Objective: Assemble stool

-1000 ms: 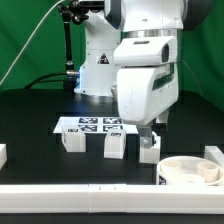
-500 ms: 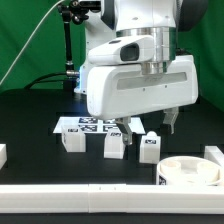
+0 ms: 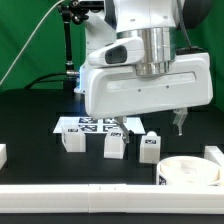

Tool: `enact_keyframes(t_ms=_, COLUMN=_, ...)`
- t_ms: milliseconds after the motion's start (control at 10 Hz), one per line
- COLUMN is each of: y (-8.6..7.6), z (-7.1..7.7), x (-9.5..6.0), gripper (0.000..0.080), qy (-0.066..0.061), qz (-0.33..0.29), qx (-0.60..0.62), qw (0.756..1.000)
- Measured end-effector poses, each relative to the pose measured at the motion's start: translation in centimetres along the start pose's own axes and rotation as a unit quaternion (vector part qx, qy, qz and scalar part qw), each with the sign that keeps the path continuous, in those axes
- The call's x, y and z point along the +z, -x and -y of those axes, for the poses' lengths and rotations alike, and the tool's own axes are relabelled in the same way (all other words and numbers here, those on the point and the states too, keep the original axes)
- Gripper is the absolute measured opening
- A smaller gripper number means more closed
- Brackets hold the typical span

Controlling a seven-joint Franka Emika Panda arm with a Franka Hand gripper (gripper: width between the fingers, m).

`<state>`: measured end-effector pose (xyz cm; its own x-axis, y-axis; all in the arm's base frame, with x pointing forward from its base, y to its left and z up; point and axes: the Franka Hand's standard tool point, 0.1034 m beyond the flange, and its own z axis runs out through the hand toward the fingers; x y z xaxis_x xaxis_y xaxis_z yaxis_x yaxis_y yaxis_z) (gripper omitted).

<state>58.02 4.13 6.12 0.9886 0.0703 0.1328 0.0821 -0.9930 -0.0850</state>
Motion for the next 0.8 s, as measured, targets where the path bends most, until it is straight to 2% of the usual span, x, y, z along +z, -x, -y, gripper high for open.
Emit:
enact_keyframes(t_ms=100, y=0.3, z=0.2, x=0.1, gripper=0.0649, qy=0.001, qz=0.0, qx=0.058, qw=0.998)
enact_keyframes(t_ms=300, y=1.2, z=0.5, x=0.7, gripper=0.0649, qy=-0.005, qz=0.009, qx=0.151, qw=0.989)
enact_keyframes(t_ms=700, y=1.2, z=1.1, x=0.7, gripper=0.0649, qy=-0.017, qz=0.011, qx=0.262, qw=0.965)
enact_keyframes(t_ms=800, y=1.5, z=1.3, x=0.8, gripper=0.0649, qy=-0.009, qz=0.019, qx=0.246, qw=0.969)
